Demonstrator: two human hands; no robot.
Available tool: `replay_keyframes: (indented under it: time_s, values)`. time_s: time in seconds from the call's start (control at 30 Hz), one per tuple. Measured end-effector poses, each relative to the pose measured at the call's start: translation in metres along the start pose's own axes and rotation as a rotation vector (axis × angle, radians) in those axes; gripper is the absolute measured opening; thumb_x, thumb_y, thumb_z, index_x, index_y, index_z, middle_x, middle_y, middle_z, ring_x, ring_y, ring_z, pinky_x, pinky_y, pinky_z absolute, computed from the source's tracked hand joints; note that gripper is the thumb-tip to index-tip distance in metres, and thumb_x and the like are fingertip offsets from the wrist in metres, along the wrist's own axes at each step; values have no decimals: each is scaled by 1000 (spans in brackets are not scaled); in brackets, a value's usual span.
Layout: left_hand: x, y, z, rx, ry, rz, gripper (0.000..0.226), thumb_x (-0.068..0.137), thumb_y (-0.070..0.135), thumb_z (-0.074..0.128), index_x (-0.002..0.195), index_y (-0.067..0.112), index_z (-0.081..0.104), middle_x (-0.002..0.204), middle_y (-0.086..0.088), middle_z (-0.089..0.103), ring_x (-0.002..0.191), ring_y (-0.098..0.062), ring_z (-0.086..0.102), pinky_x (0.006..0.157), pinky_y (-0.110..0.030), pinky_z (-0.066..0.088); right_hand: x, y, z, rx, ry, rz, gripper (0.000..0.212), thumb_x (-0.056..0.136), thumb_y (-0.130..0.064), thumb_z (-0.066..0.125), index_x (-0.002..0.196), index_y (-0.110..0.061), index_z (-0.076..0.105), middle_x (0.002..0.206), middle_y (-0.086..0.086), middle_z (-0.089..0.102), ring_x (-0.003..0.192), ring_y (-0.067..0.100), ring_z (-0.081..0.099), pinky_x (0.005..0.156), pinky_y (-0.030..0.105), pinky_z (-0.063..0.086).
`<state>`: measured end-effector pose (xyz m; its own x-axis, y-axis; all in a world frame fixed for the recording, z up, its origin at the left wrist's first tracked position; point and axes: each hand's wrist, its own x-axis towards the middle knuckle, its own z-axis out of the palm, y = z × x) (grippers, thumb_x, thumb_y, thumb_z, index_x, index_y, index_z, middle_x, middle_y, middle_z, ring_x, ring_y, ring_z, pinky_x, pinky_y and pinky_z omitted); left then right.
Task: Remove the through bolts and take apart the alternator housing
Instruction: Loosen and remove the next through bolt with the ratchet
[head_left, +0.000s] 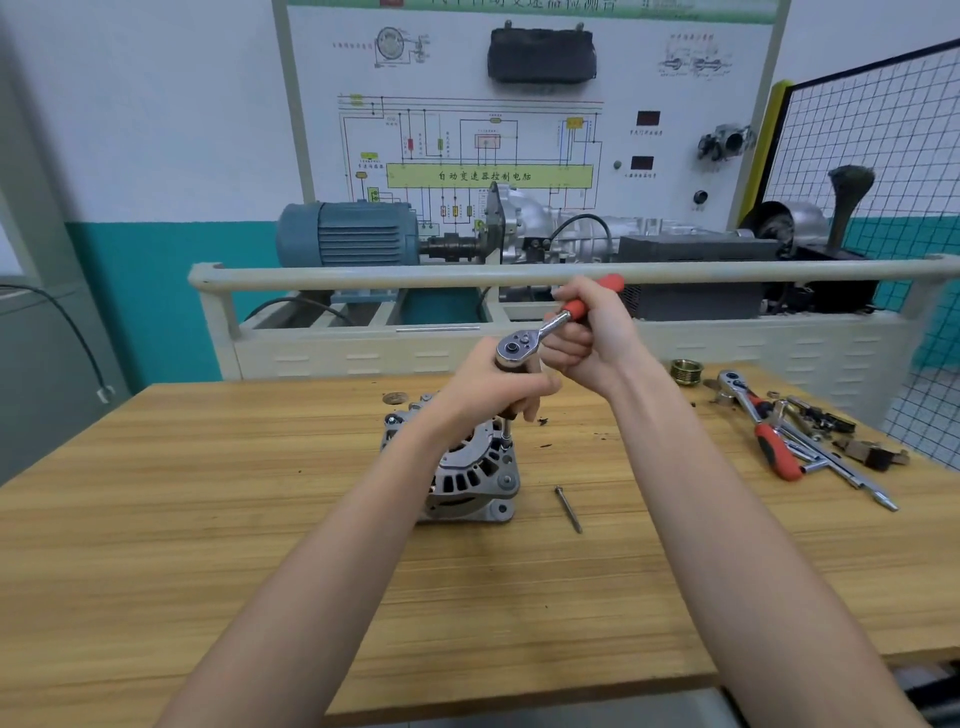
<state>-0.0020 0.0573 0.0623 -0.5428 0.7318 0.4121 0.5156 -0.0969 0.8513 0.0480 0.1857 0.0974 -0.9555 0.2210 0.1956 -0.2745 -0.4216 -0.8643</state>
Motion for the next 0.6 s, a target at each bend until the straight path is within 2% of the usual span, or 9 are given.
replay_keyframes:
  time_s: [0.1, 0.23, 0.3, 0.37, 0.43, 0.5, 0.53, 0.6]
  values:
    - [3, -3, 6, -85, 72, -7, 46, 81, -11, 58, 47, 13, 38, 40, 4, 35, 39, -13, 31, 45, -21, 28, 1, 1, 6, 35, 30, -10, 60, 92, -13, 35, 33, -22, 29, 30, -7, 18, 26, 6, 12, 34, 17, 8]
    - [7, -8, 21, -96, 329, 31, 35, 78, -12, 55, 56, 11, 40, 47, 6, 35, 44, -8, 29, 46, -24, 25, -17, 26, 14, 210, 382, -279, 42, 89, -9, 45, 50, -18, 29, 34, -7, 20, 29, 8, 15, 33, 16, 15]
    - [9, -9, 29, -124, 506, 38, 40, 77, -11, 55, 54, 16, 38, 47, 10, 35, 45, -5, 28, 45, -23, 26, -32, 45, 21, 250, 510, -450, 36, 87, -6, 48, 57, -17, 32, 38, -6, 24, 31, 8, 19, 36, 17, 19]
    - [11, -9, 36, -160, 647, 36, 44, 76, -12, 55, 52, 19, 34, 45, 13, 33, 44, -2, 25, 43, -19, 23, -46, 61, 27, 251, 542, -584, 31, 86, -5, 49, 61, -17, 34, 41, -5, 27, 33, 9, 23, 38, 18, 21]
    - [11, -11, 41, -169, 694, 20, 44, 76, -12, 56, 52, 18, 34, 43, 13, 32, 44, -3, 24, 43, -17, 23, -52, 66, 29, 235, 518, -621, 28, 84, -7, 49, 62, -16, 35, 41, -6, 27, 33, 9, 24, 38, 18, 22]
    - [7, -10, 36, -158, 620, 8, 43, 76, -10, 57, 51, 18, 36, 44, 13, 34, 46, -4, 27, 46, -21, 26, -49, 58, 25, 226, 487, -561, 33, 86, -5, 48, 59, -16, 33, 38, -7, 24, 31, 9, 20, 38, 17, 20]
    - [5, -9, 29, -127, 516, 3, 42, 77, -8, 60, 51, 18, 39, 45, 11, 38, 47, -6, 31, 48, -24, 29, -45, 51, 21, 223, 469, -510, 36, 87, -5, 47, 56, -17, 32, 37, -7, 23, 31, 9, 19, 38, 17, 19]
    - [1, -6, 9, -26, 207, -7, 39, 80, 0, 64, 50, 18, 49, 48, 4, 48, 51, -12, 42, 54, -27, 37, -34, 35, 11, 184, 394, -379, 43, 89, -8, 45, 50, -19, 30, 34, -7, 21, 31, 9, 16, 36, 17, 17]
